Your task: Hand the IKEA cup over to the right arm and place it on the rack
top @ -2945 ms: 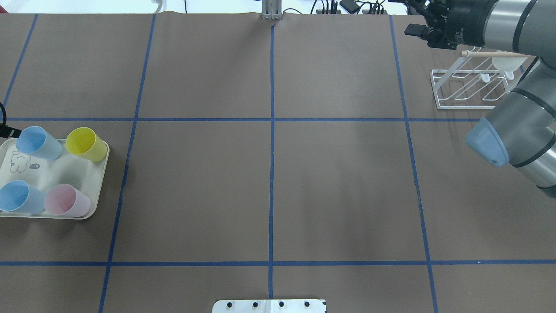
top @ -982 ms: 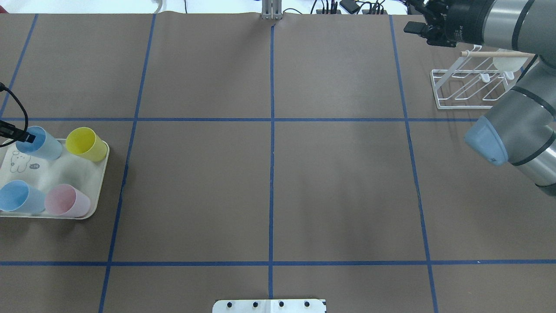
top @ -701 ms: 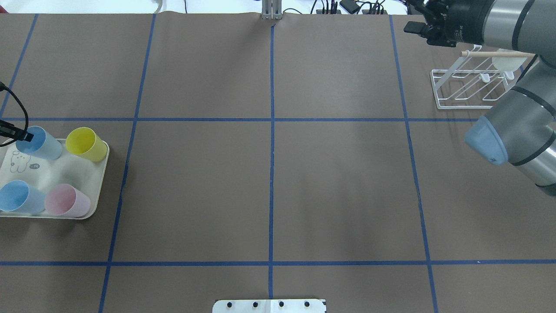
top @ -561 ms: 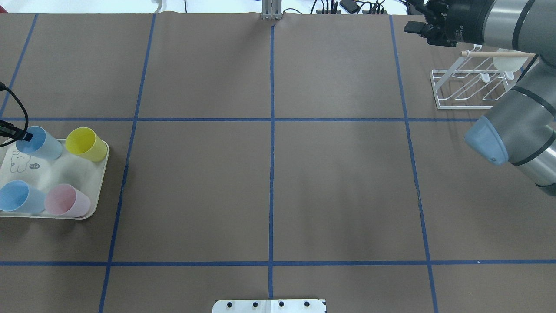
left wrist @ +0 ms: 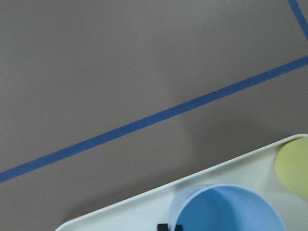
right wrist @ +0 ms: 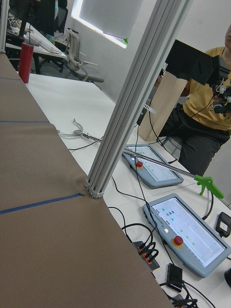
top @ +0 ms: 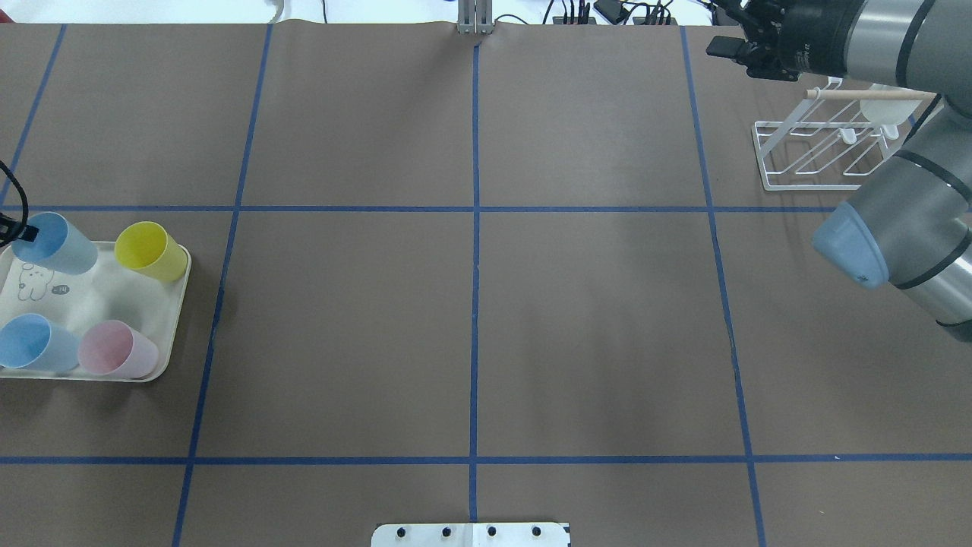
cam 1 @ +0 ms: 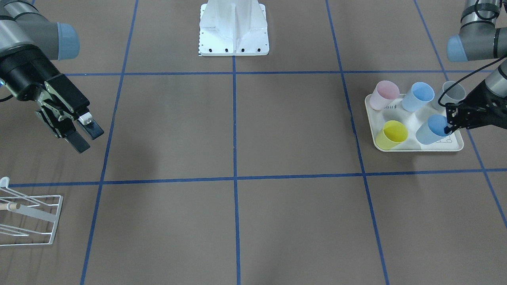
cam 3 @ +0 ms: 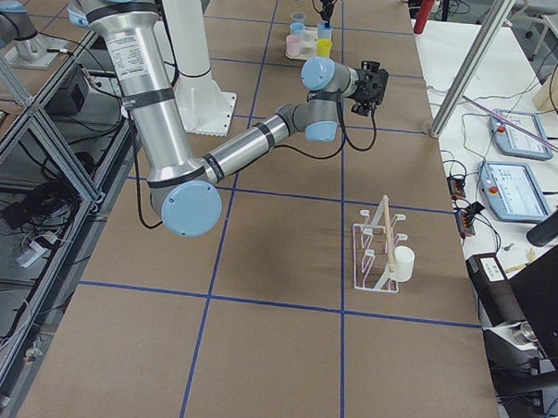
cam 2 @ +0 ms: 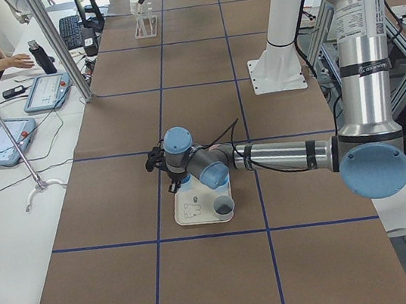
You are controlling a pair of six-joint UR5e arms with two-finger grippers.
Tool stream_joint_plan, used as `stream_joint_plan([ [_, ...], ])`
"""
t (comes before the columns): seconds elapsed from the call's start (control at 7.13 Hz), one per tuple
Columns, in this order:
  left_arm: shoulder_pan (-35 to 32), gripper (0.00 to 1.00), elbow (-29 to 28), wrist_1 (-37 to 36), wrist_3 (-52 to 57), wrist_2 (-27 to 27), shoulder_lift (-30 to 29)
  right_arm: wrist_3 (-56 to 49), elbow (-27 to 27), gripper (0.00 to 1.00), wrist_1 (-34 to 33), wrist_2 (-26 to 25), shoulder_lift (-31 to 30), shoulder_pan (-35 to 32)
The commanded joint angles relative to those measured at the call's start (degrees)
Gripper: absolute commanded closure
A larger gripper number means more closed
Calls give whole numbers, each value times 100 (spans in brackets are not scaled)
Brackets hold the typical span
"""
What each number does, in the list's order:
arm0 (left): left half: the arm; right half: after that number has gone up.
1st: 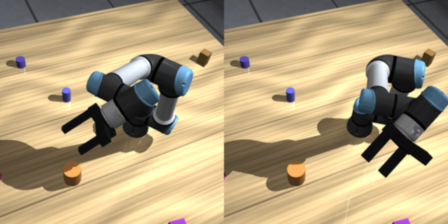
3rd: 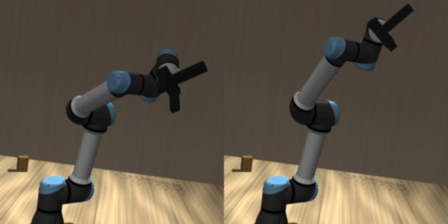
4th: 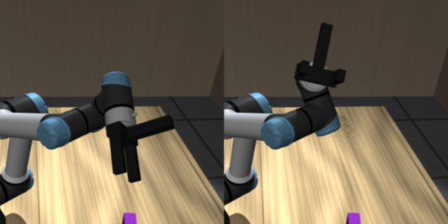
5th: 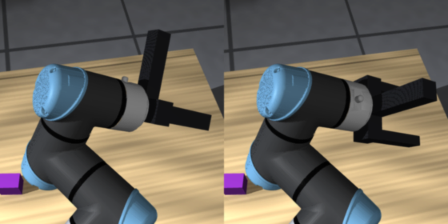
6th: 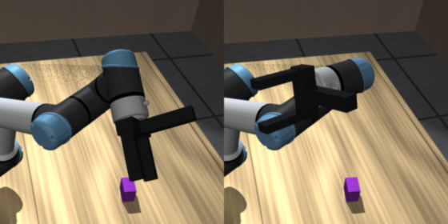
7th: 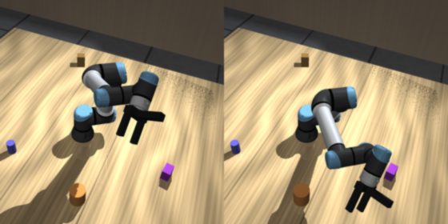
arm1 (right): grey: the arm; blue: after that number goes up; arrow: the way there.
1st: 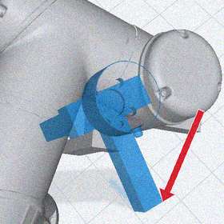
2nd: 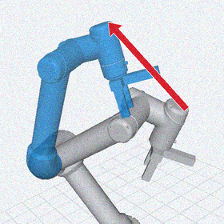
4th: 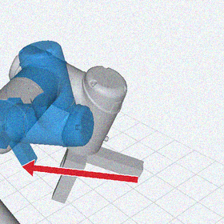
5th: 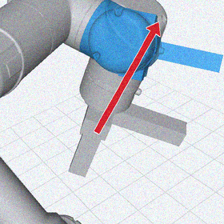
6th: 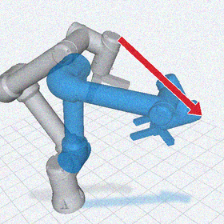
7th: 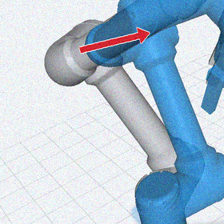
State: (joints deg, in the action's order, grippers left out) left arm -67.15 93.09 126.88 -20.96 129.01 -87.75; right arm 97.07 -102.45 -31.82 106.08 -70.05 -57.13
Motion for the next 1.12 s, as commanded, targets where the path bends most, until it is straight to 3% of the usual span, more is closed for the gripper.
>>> stream_joint_plan([
  [0.0,-673,100,331,-565,-22,-16,-101,-4,6,0,9,0,0,-18],
  [0.56,-914,100,385,-472,-2093,-358,-1566,14,23,0,9,0,-9,-9],
  [0.98,-503,100,588,299,-4909,-367,-2253,40,23,0,52,9,-9,-9],
])
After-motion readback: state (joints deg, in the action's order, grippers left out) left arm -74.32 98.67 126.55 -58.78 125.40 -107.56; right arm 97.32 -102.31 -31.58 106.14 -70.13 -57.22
